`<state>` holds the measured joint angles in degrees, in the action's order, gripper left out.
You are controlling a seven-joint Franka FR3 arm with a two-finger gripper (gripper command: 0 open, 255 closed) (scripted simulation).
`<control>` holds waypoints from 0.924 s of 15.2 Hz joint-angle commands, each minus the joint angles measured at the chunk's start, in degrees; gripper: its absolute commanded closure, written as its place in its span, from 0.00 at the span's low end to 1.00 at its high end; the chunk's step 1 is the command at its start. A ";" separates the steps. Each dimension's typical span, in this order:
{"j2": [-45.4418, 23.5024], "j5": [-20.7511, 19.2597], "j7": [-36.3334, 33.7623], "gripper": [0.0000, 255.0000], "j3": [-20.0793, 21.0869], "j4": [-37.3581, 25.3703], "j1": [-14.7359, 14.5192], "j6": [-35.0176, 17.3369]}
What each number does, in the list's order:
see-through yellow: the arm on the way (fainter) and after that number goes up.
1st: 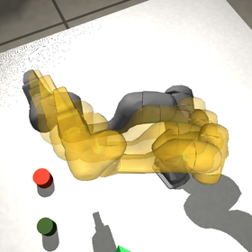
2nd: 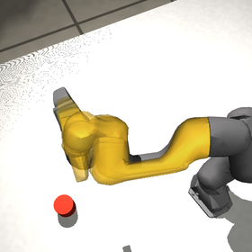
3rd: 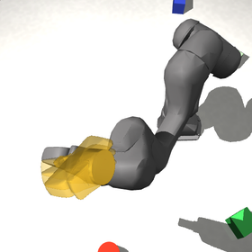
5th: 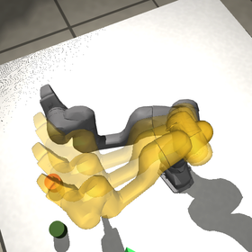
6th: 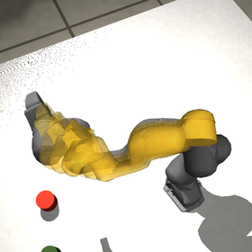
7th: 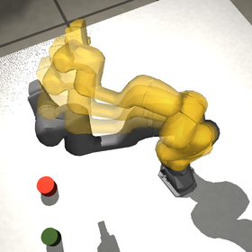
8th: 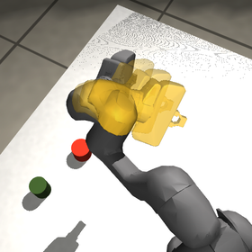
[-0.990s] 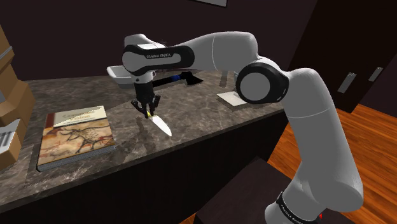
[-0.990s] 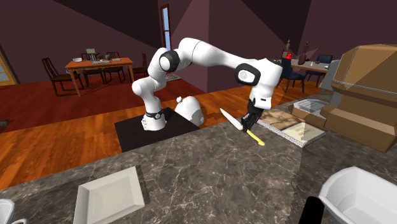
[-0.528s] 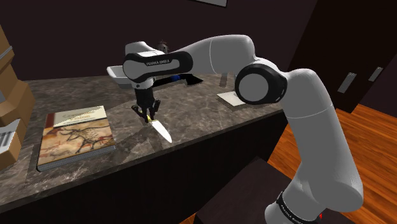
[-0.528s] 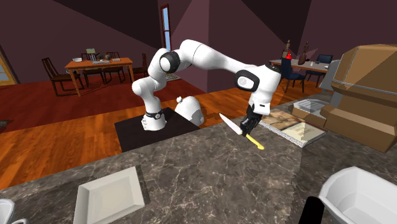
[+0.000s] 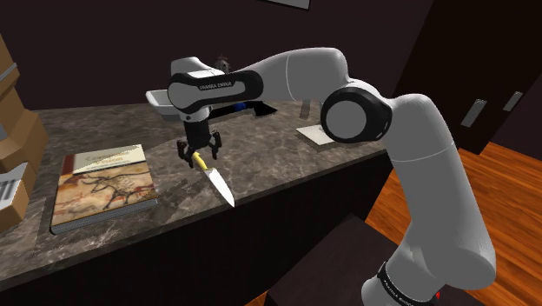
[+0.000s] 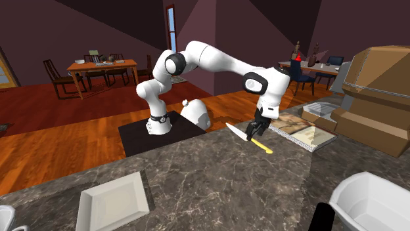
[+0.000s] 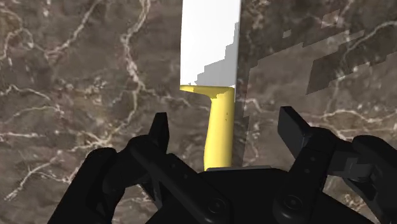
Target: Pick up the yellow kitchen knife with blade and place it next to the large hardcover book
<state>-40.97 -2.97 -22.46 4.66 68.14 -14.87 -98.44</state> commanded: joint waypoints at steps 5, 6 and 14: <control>-1.37 -0.01 0.12 0.00 -0.01 -8.02 -0.30 6.64; -2.04 -0.02 0.15 0.00 -0.02 -10.65 -0.40 8.60; -2.04 -0.02 0.16 0.00 -0.02 -10.66 -0.40 8.61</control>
